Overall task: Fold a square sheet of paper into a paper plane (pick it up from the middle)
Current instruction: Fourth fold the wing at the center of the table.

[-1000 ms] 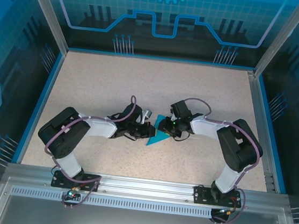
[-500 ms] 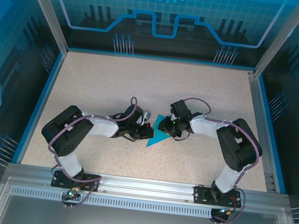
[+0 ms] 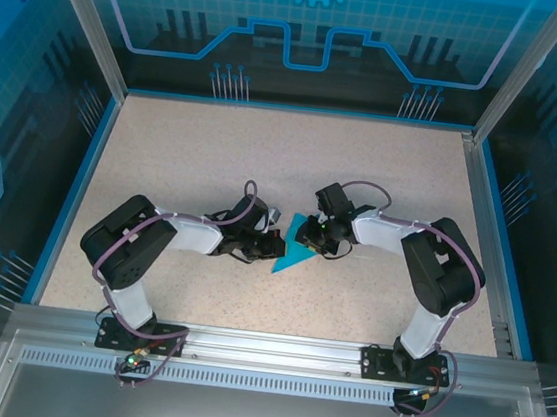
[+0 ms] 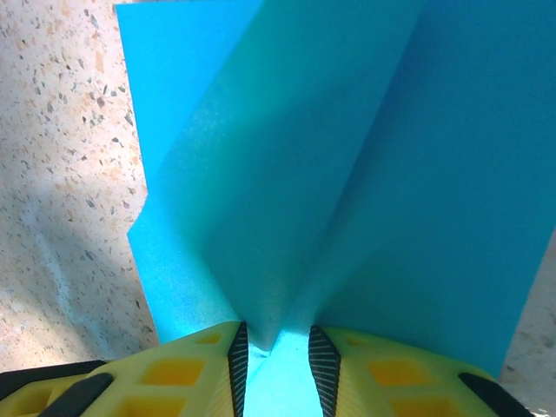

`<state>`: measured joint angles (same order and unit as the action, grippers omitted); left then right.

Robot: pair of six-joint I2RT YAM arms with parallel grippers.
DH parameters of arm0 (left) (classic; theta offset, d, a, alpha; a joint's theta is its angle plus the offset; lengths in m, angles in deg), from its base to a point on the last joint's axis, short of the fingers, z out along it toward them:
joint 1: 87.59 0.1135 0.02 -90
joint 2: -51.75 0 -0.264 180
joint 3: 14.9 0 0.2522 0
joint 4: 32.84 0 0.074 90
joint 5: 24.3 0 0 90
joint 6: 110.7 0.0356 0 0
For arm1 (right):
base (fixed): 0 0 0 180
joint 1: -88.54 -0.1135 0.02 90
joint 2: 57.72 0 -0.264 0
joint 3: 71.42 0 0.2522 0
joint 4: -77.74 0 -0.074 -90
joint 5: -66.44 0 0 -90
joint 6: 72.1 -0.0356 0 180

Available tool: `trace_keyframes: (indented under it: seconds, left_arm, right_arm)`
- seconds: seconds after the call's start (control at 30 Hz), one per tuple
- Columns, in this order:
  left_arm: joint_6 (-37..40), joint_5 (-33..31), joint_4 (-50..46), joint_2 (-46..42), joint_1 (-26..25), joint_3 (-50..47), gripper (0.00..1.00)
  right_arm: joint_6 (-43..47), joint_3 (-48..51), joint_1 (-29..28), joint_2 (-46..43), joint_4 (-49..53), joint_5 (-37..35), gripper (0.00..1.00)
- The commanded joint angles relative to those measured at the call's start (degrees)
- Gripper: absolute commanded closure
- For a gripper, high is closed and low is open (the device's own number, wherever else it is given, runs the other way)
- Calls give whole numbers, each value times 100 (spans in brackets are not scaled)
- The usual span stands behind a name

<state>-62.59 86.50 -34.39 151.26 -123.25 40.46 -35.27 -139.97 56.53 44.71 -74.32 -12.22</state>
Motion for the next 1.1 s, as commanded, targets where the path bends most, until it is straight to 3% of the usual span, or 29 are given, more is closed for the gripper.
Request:
trace_keyframes:
  seconds: [0.0, 0.63, 1.07]
  left_arm:
    - [111, -82, -223, 110, 72, 115, 97]
    - [73, -16, -342, 173, 83, 154, 97]
    - [-3, 78, -171, -147, 157, 478, 90]
  right_arm:
    - [-71, 167, -30, 424, 714, -500, 70]
    - [-40, -44, -17, 734, 1070, -501, 73]
    - [28, -221, -64, 1015, 1329, -580, 73]
